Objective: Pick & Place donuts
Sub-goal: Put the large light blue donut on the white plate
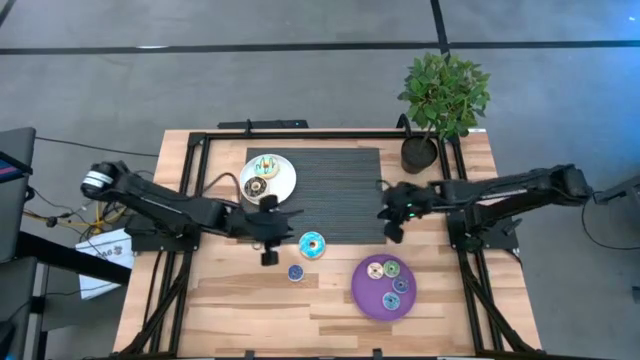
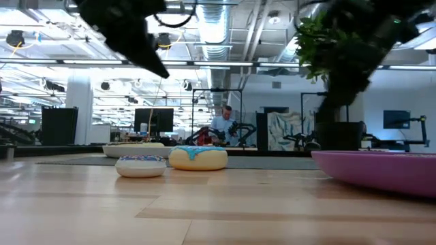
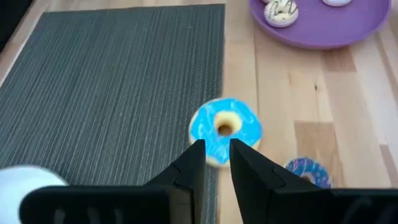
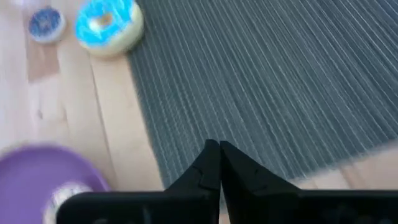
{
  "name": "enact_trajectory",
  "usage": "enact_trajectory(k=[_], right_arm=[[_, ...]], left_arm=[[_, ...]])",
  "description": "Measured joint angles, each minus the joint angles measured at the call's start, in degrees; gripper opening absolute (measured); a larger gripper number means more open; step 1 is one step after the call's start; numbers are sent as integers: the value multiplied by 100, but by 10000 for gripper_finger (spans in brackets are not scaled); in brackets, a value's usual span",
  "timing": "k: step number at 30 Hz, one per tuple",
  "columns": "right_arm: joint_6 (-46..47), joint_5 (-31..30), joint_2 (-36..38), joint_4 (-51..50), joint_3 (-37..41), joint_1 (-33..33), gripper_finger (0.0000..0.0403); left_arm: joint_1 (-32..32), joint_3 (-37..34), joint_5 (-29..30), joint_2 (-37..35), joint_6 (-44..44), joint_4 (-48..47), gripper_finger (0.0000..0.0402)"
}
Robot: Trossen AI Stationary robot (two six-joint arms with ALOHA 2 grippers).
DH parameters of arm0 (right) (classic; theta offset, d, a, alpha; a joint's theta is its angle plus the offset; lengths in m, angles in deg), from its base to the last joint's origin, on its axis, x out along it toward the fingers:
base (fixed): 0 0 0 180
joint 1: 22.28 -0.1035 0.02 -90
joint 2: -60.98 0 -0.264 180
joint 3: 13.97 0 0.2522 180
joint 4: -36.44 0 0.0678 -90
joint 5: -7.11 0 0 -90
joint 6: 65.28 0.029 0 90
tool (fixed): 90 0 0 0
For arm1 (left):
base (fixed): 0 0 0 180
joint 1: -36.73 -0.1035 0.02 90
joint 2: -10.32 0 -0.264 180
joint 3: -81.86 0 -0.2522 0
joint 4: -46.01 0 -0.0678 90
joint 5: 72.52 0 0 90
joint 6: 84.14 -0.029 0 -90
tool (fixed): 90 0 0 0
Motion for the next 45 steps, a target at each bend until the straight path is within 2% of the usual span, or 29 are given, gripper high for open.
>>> enact_trajectory(k=[6,11,14,20,24,28,34,40,45], right_arm=[[-397,499,939,-301,444,406,1],[-631,790,1467,-379,678,550,1],[-726,800,1654,-578,705,556,1],[-753,928,1769,-666,697,536,0],[-829,1083,1779,-693,699,507,0],[-831,1089,1781,-695,701,463,0],[-854,1092,1781,-695,701,457,0],[-877,1093,1783,-693,701,457,0],[-877,1093,1781,-696,701,457,0]], left_arm=[[-27,956,16,1093,102,-128,66],[-239,1863,-174,1995,374,-886,76],[-358,2395,-478,2458,297,-1119,99],[-579,3074,-513,3022,267,-1846,165],[-697,3096,-643,3091,159,-2103,206],[-760,3001,-619,3092,191,-2165,229],[-766,2990,-643,3140,-113,-2159,233],[-763,2986,-899,3501,-74,-2274,233],[-763,2990,-891,3645,97,-2205,233]])
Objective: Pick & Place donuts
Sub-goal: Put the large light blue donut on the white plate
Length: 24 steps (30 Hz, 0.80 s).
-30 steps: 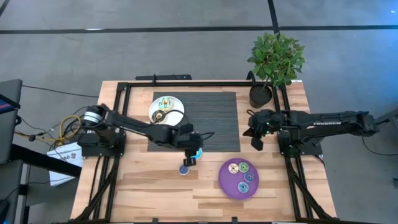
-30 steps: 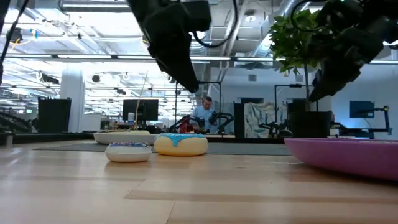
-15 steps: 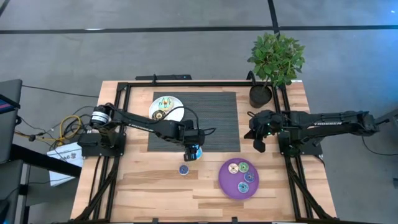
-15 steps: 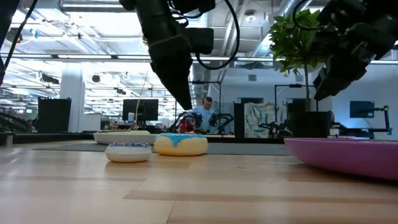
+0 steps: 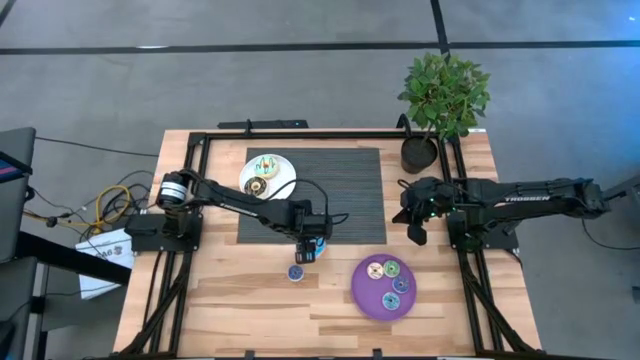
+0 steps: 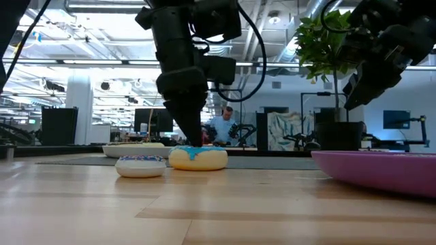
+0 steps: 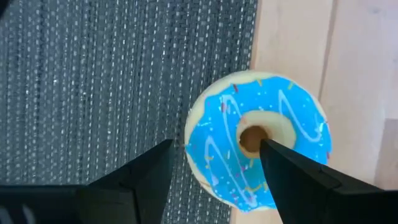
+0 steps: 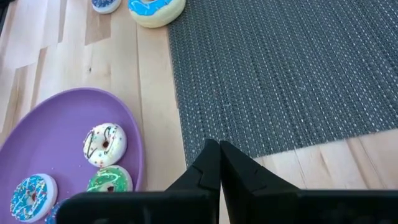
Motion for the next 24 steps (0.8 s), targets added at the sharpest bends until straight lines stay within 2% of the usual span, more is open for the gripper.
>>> enact_trajectory(k=[5,24], right_arm=[[1,0,2,1,-2,0,0],[0,-2,2,1,-2,0,0]], left_arm=[[-2,0,150,0,-124,45,233],[-46,6,79,69,-307,151,233]])
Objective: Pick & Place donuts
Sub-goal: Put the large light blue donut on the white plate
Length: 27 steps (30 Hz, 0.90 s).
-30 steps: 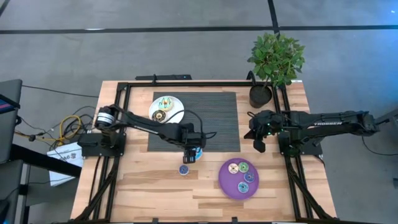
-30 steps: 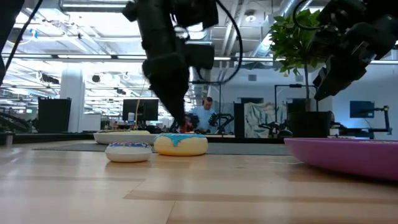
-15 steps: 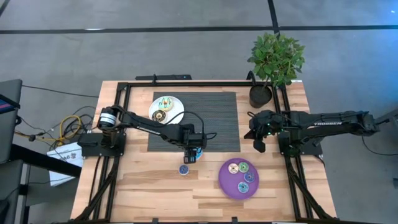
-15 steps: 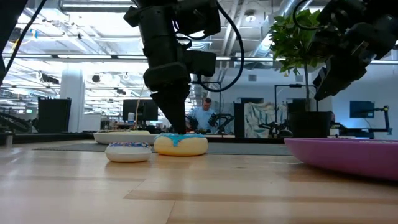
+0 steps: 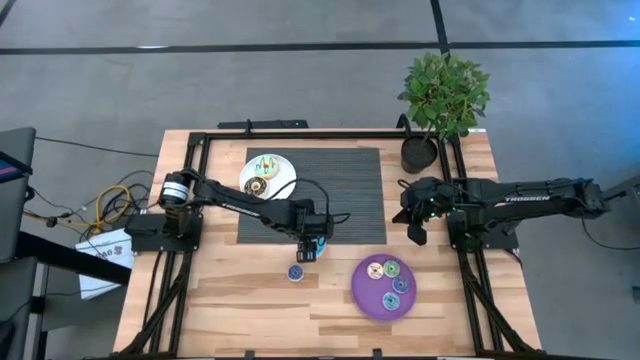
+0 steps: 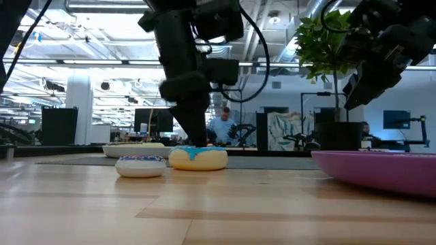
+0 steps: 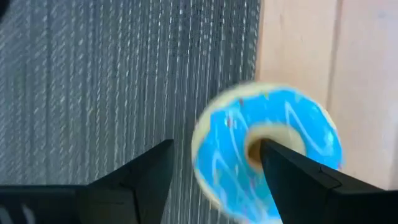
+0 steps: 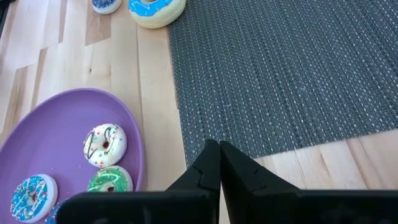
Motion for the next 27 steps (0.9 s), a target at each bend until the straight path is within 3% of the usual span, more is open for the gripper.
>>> enact_trajectory(k=[10,23,27], right_arm=[[1,0,0,18,-9,-1,0],[-4,0,-1,17,-9,2,0],[-9,0,-1,17,-9,2,0]], left_arm=[[4,39,-222,456,167,215,233],[4,42,-247,469,183,218,233],[7,42,-254,469,185,214,213]])
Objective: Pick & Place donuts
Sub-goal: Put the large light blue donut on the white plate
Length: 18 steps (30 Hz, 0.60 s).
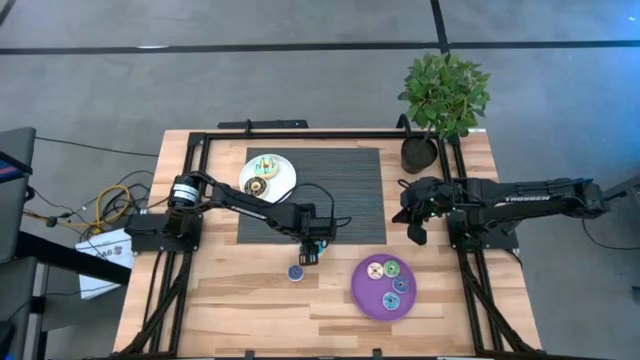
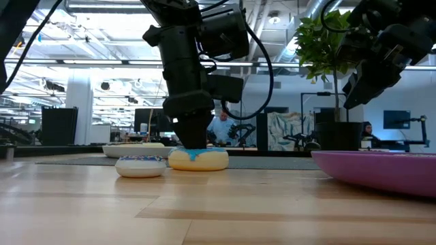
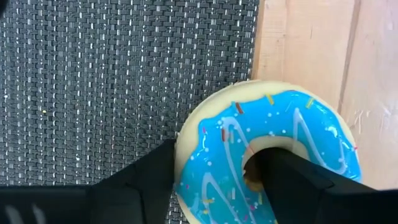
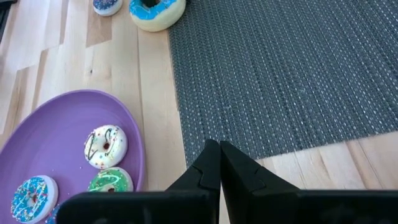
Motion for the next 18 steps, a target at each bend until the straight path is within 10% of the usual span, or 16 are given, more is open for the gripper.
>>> enact_trajectory(k=[18], right_arm=[[-2,0,1,0,0,0,0]], left_arm=[[-85,880,302,35,-275,-865,149]])
